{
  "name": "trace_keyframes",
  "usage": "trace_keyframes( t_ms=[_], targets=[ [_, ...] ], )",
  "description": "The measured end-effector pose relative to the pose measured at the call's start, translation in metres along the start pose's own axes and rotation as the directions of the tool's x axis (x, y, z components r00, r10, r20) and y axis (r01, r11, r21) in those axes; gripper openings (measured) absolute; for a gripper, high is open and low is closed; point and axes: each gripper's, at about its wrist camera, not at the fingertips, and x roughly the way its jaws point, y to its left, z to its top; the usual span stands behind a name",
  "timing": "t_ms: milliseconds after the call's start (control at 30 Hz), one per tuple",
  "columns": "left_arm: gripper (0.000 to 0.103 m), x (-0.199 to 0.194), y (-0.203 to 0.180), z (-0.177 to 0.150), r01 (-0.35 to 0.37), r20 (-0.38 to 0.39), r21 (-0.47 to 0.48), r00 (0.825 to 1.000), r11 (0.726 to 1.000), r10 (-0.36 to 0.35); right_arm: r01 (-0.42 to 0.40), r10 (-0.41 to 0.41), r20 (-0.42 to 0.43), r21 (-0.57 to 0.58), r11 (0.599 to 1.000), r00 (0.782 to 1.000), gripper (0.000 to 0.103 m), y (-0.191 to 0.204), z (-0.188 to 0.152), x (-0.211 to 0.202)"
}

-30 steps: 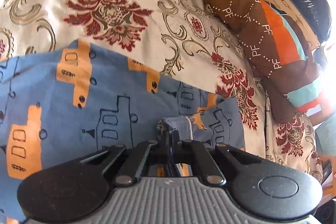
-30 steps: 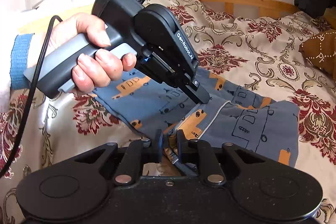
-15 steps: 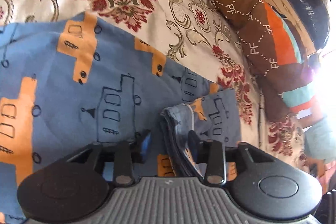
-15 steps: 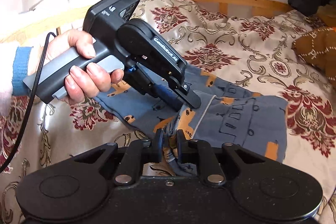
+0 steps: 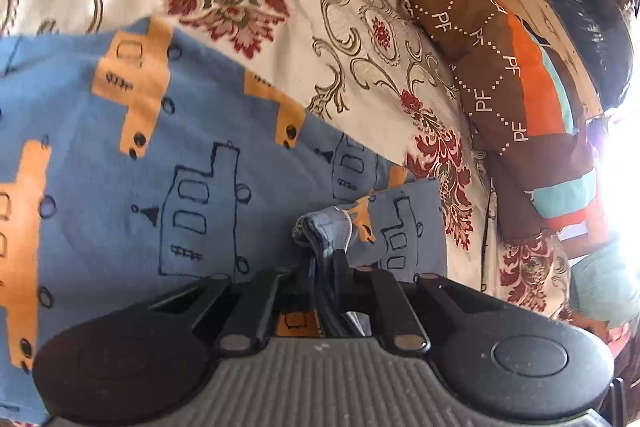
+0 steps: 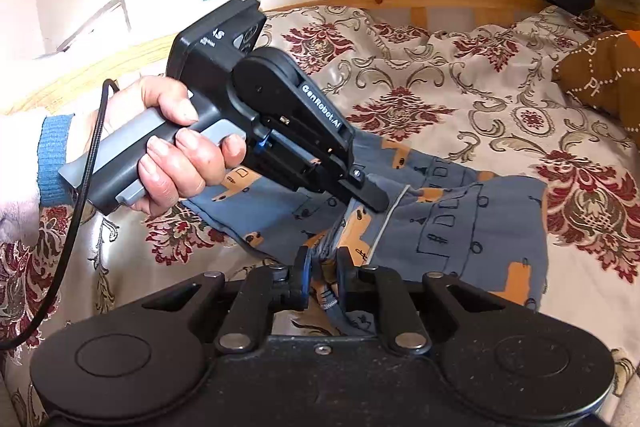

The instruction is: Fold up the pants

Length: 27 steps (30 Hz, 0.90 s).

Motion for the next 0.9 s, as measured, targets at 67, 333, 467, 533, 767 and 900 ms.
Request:
trace_keyframes(
  t_ms=[67, 333, 467, 533, 767, 900],
  targets=[
    [0.008, -0.005, -0.005, 0.004, -0.034, -0.001, 0.035, 0.999, 0.999, 0.034, -0.011, 0.011, 0.003, -0.018, 1.0, 1.0, 0.013, 0.005, 0.004, 0.004],
    [0.008, -0.04, -0.004, 0.023, -0.125, 0.03, 0.143, 0.992, 0.982, 0.122, -0.084, 0.084, -0.005, -0.007, 0.996, 0.996, 0.013, 0.024, 0.028, 0.037],
    [0.008, -0.051, 0.012, 0.03, -0.179, 0.034, 0.148, 0.984, 0.973, 0.176, -0.129, 0.129, -0.021, -0.004, 0.992, 0.991, 0.013, 0.04, 0.039, 0.064],
    [0.008, -0.056, 0.022, 0.031, -0.187, 0.037, 0.142, 0.982, 0.972, 0.184, -0.139, 0.139, -0.032, -0.014, 0.99, 0.99, 0.013, 0.048, 0.042, 0.075],
    [0.008, -0.058, 0.048, 0.028, -0.173, 0.04, 0.128, 0.985, 0.977, 0.17, -0.145, 0.143, -0.068, -0.022, 0.989, 0.987, 0.013, 0.063, 0.039, 0.096],
    [0.008, -0.055, 0.055, 0.027, -0.156, 0.04, 0.127, 0.988, 0.98, 0.152, -0.143, 0.14, -0.073, -0.03, 0.989, 0.987, 0.013, 0.064, 0.038, 0.099]
  ],
)
